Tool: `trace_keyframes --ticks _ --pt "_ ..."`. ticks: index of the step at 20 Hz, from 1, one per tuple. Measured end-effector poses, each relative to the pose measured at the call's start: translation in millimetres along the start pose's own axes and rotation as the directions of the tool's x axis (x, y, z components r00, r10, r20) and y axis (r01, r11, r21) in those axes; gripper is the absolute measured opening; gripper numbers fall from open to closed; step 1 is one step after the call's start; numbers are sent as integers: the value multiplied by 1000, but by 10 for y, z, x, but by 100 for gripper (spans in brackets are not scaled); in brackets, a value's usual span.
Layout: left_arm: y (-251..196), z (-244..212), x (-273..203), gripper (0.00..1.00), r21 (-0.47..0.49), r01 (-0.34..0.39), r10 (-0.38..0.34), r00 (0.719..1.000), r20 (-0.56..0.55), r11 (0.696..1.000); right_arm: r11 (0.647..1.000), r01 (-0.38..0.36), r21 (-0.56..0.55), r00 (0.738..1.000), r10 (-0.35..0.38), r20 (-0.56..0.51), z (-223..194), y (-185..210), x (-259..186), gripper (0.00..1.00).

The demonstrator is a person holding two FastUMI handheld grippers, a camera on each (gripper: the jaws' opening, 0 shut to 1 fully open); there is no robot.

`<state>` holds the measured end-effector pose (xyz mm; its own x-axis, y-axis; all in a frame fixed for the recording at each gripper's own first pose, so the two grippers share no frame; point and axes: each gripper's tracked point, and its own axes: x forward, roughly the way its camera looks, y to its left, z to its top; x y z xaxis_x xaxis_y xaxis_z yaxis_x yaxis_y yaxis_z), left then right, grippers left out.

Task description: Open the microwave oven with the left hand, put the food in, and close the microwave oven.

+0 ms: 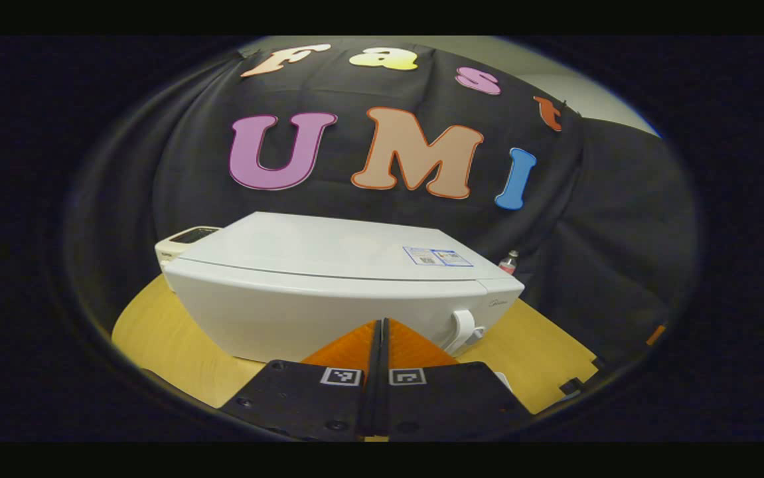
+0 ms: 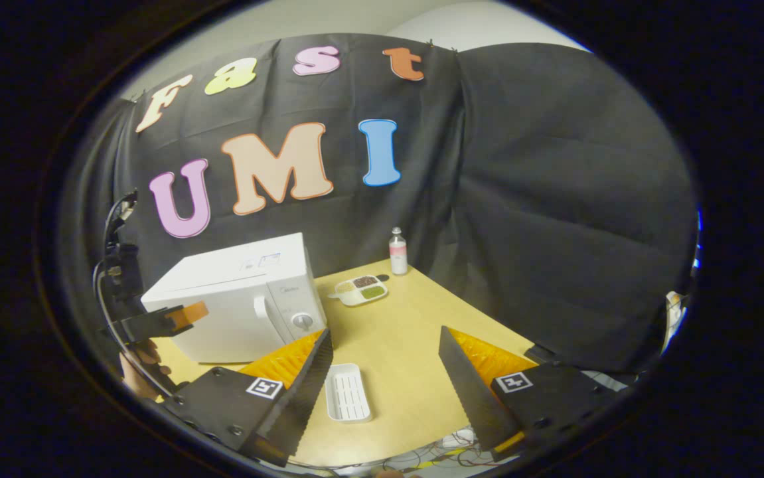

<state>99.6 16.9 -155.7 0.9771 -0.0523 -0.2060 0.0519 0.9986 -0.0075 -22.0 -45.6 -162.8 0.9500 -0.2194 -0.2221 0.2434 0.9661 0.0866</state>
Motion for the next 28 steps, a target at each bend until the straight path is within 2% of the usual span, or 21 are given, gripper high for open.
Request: trace_keyframes --ticks 1,3,4,5,6,7,8,9,10,11,12,14,18,20,23,24,28 --pt "42 91 -116 12 16 -15 15 1000 25 1000 1000 -20 -1 1000 20 6 45 28 31 92" --pt "146 256 -368 5 52 -59 55 996 72 997 998 -59 -5 998 59 20 131 96 98 92" --pt "177 336 -500 19 69 -79 72 992 101 994 997 -79 -9 996 80 29 179 139 133 92" --pt "216 420 -614 39 80 -99 89 988 126 992 995 -99 -14 994 99 36 230 174 154 92" --pt "250 446 -726 39 77 -118 106 985 138 990 993 -120 -20 992 121 43 273 217 184 92" --pt "286 467 -848 46 60 -134 124 981 147 989 989 -143 -29 988 145 50 324 268 210 92" --pt "292 473 -958 40 40 -145 137 979 150 989 986 -164 -41 984 166 58 360 318 228 92" --pt "330 473 -1057 42 32 -171 164 975 151 985 981 -183 -55 980 187 67 407 357 246 92" --pt "380 480 -1169 65 40 -202 193 968 162 979 977 -202 -67 975 207 76 448 409 255 92" --pt "449 512 -1263 80 57 -240 227 957 180 969 971 -224 -79 969 231 83 486 459 266 92" --pt "478 518 -1339 100 76 -270 251 949 192 960 965 -245 -88 963 253 91 516 523 269 91" --pt "571 531 -1481 96 107 -321 294 932 209 941 955 -278 -102 952 288 102 564 598 259 92" --pt "680 554 -1639 96 58 -377 354 905 236 924 937 -331 -114 932 343 116 618 696 241 92" --pt "750 480 -1665 99 51 -396 377 901 216 917 933 -340 -116 928 353 116 597 685 219 92" --pt "826 425 -1700 94 43 -416 401 895 196 908 933 -339 -121 929 352 115 575 637 204 91" --pt "840 410 -1700 96 39 -423 408 892 192 906 934 -336 -121 930 350 117 576 612 192 91" --pt "732 388 -1608 97 25 -387 378 910 173 922 943 -309 -122 938 324 122 559 526 153 92"
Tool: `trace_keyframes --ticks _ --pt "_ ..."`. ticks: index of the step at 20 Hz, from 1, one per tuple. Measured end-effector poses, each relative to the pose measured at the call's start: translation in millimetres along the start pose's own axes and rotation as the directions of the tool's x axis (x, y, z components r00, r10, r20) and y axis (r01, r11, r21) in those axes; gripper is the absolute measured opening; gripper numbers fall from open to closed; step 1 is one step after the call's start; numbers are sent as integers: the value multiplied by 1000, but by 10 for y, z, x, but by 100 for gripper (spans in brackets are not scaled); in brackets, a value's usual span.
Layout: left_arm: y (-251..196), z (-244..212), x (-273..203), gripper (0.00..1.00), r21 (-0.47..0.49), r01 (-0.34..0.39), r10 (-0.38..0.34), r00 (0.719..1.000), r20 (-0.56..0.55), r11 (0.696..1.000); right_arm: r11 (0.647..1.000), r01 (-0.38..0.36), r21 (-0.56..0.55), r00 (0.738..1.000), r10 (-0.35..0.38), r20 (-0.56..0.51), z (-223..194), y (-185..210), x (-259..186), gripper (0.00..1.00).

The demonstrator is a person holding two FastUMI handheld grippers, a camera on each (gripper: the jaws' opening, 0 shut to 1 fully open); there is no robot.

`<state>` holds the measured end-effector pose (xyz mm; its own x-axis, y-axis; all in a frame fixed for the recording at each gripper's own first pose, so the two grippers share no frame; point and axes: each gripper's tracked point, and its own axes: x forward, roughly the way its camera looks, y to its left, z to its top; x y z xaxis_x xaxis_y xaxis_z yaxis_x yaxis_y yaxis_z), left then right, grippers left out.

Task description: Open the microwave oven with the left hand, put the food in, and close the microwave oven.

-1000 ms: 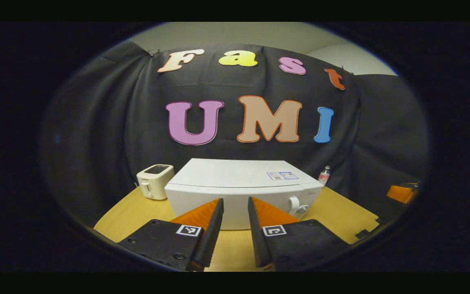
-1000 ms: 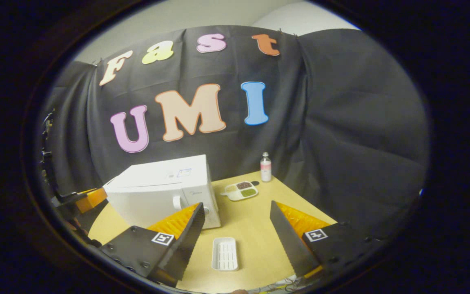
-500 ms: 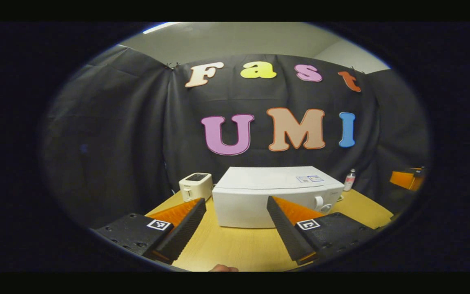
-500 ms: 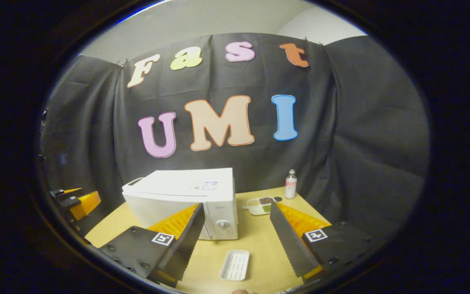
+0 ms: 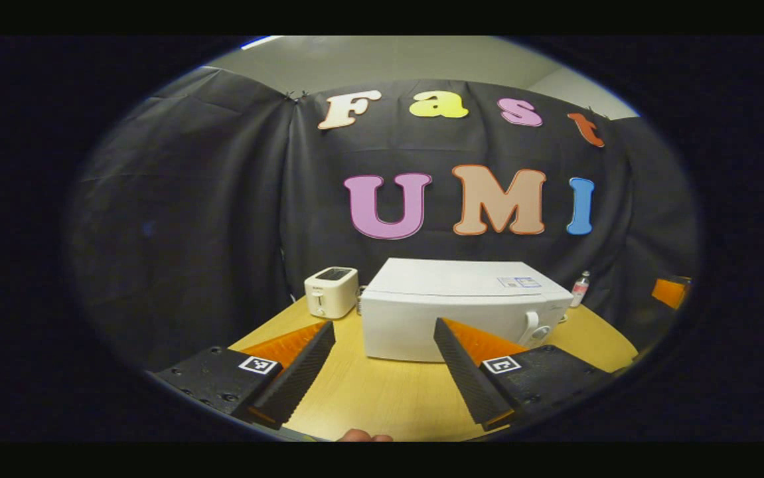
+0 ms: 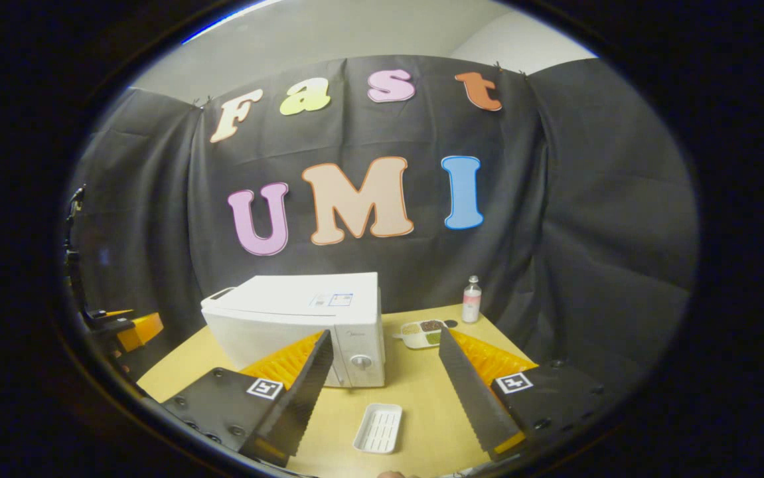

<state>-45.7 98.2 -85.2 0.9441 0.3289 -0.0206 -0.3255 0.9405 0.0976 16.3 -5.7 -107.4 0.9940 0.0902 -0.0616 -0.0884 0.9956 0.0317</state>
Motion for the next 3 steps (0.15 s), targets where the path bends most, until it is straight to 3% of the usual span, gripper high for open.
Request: trace_keyframes --ticks 3 --pt "-207 38 59 96 10 71 -71 997 1 997 999 43 -18 999 -43 3 -2 -34 -78 92"
